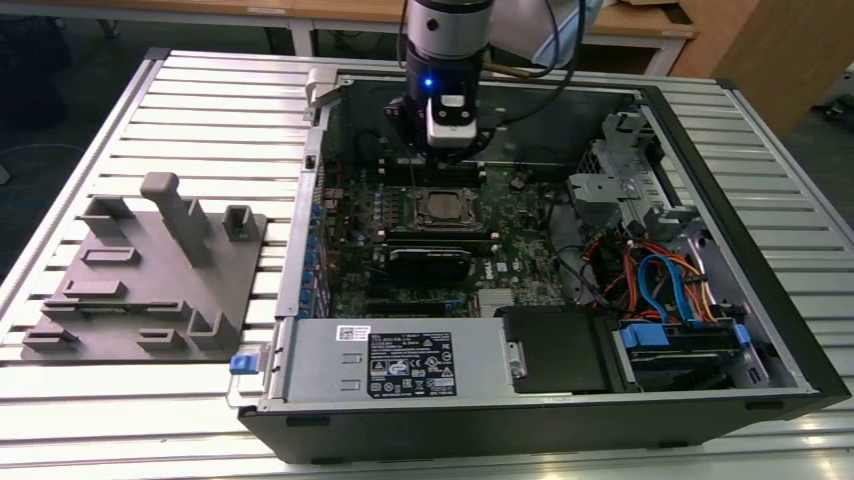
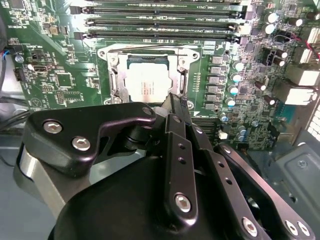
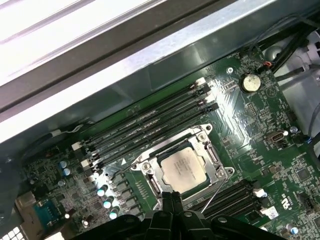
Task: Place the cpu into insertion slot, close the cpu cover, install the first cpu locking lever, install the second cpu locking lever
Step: 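Install the first cpu locking lever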
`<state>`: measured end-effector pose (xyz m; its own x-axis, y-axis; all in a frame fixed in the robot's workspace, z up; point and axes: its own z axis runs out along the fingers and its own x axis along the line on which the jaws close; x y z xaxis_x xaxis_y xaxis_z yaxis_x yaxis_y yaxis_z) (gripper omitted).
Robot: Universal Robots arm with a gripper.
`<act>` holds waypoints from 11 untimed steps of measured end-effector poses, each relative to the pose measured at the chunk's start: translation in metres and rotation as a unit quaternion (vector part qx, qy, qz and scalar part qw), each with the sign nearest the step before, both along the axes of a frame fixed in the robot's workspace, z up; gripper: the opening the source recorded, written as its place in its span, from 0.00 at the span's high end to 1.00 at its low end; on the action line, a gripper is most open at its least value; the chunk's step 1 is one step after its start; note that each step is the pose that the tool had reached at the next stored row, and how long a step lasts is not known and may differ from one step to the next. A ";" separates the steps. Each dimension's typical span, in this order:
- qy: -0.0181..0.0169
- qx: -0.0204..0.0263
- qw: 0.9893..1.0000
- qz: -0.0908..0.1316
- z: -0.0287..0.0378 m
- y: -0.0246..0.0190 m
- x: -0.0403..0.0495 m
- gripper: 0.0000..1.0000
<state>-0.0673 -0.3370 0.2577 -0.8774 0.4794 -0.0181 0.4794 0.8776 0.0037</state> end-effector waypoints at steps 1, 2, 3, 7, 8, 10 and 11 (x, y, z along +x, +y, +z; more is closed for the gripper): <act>0.000 0.000 1.000 0.000 0.0000 0.0000 -0.0004 0.90; 0.000 0.000 1.000 0.000 0.0000 0.0000 -0.0005 0.90; -0.001 0.000 1.000 0.000 0.0000 0.0000 -0.0007 0.90; -0.001 0.000 1.000 0.000 0.0000 0.0000 -0.0008 0.90; -0.001 0.000 1.000 0.000 0.0000 -0.0001 -0.0008 0.90; -0.001 0.000 1.000 0.000 0.0000 0.0000 -0.0008 0.90; -0.001 0.000 1.000 0.000 0.0000 -0.0001 -0.0008 0.90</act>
